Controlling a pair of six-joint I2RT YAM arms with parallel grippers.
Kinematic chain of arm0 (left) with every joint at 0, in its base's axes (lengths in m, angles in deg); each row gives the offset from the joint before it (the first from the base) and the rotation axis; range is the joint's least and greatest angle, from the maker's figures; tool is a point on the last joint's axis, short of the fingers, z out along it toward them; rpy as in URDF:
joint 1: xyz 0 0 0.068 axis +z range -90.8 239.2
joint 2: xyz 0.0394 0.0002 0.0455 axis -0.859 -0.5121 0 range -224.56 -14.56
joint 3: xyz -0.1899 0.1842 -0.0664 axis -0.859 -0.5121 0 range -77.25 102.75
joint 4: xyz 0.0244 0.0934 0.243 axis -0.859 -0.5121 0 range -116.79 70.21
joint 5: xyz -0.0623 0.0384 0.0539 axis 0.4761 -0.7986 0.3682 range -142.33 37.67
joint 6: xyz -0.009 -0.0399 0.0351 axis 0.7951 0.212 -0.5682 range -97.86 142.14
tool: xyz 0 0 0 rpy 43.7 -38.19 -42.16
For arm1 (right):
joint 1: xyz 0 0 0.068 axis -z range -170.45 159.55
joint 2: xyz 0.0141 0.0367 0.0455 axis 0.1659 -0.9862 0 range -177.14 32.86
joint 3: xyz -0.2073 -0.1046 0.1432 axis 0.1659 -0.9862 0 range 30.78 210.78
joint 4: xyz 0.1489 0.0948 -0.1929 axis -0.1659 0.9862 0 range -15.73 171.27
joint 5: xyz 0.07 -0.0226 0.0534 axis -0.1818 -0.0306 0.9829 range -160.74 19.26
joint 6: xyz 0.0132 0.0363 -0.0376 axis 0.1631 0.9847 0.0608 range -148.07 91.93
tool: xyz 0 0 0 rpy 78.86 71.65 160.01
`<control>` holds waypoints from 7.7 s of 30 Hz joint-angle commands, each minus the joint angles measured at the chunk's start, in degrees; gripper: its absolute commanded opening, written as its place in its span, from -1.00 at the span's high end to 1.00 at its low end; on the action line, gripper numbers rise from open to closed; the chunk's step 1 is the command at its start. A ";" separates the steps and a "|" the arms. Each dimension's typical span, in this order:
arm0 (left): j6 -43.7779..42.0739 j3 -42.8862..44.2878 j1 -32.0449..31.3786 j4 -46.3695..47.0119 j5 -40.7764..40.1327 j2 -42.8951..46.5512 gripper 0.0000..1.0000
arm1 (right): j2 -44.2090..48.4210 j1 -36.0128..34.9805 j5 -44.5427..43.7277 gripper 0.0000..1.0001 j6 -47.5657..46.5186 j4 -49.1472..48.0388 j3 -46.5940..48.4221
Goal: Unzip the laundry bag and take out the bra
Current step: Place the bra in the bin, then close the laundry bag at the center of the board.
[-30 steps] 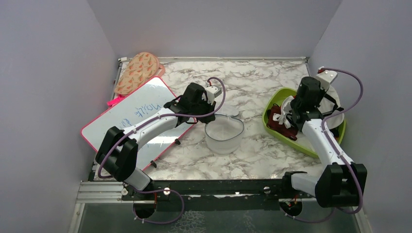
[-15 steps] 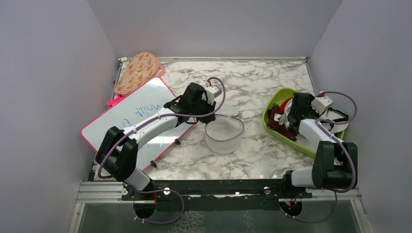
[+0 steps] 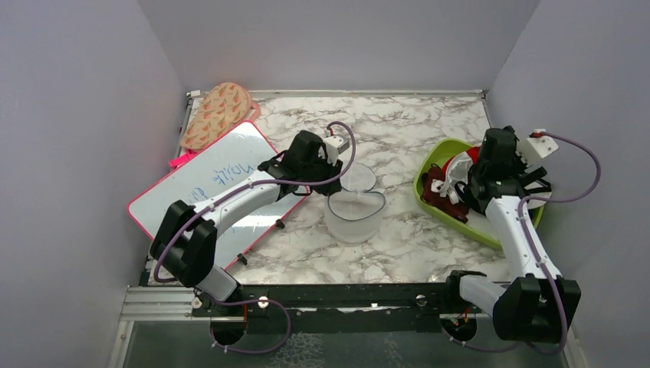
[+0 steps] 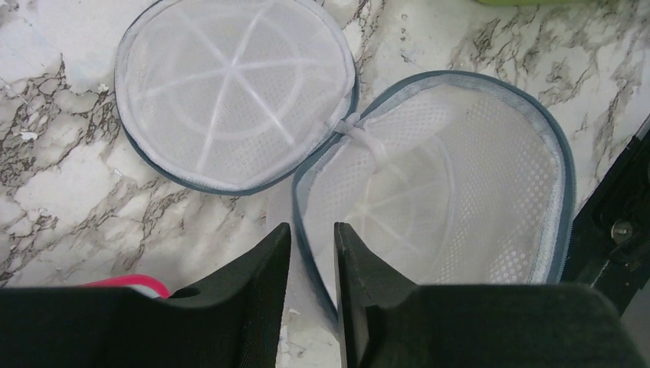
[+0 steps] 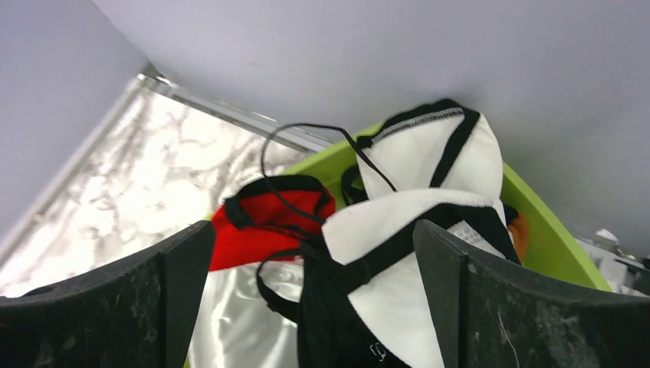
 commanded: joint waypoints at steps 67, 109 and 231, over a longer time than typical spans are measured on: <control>-2.38 -4.70 -0.61 4.09 -18.86 9.83 -0.88 | -56.48 -31.09 47.11 -0.50 -32.83 10.70 35.53; -2.14 -4.57 -0.45 4.15 -18.37 10.43 -0.88 | -53.44 -31.42 47.97 -0.24 -31.50 8.92 40.85; -39.80 -29.24 -17.15 21.76 -7.76 33.65 1.00 | 10.55 -34.18 59.48 -0.68 -31.98 7.72 19.03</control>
